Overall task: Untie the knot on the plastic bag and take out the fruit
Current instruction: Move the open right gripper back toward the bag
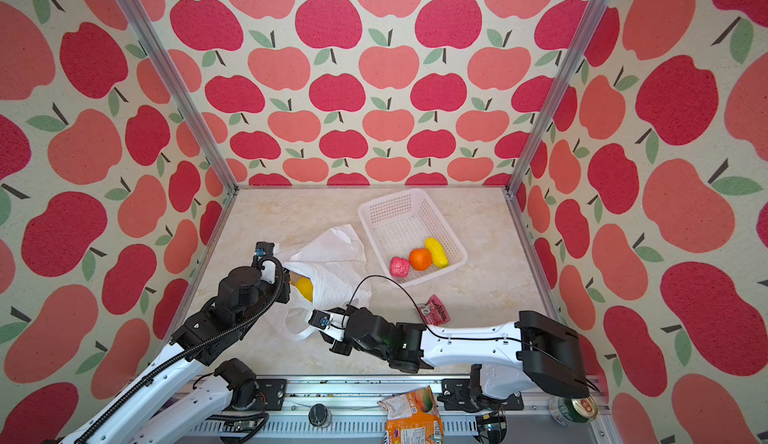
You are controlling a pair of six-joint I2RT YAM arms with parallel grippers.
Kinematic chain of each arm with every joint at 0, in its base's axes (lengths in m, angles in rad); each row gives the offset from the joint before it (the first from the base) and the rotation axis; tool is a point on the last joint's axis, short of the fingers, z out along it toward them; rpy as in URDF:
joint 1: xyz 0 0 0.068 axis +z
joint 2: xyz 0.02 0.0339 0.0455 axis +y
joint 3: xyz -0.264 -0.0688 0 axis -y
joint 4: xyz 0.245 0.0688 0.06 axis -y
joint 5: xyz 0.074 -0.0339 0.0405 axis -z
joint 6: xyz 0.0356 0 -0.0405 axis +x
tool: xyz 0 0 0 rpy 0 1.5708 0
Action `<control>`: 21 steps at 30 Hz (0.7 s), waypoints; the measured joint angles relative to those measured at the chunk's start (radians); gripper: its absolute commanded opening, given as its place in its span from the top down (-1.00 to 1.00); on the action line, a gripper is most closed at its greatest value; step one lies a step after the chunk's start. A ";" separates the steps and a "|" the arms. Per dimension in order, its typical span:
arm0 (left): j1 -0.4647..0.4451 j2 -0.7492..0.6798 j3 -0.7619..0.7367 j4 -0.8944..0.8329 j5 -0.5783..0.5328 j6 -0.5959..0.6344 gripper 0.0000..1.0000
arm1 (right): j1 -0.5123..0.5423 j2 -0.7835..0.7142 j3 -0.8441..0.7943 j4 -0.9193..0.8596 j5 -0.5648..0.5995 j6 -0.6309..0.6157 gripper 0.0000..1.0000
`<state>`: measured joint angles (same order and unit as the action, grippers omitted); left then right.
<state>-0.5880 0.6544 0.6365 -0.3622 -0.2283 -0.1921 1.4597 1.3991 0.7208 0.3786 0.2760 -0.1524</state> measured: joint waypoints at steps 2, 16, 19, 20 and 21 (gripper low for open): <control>0.000 0.000 0.000 0.000 0.000 0.000 1.00 | 0.003 0.046 0.000 0.012 -0.015 -0.001 0.39; 0.000 0.001 0.000 0.000 0.000 0.000 1.00 | 0.083 -0.085 -0.013 -0.058 -0.031 0.023 0.02; 0.000 0.001 0.000 0.000 0.000 0.000 1.00 | 0.083 -0.204 -0.047 -0.111 -0.011 0.053 0.11; 0.000 0.001 0.000 0.000 0.000 0.000 1.00 | 0.083 -0.245 -0.064 -0.129 -0.004 0.066 0.16; 0.000 0.001 0.000 0.000 0.000 0.000 1.00 | 0.083 -0.279 -0.083 -0.145 0.003 0.080 0.20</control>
<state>-0.5880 0.6552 0.6365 -0.3622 -0.2287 -0.1925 1.5429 1.1198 0.6380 0.2340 0.2787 -0.0719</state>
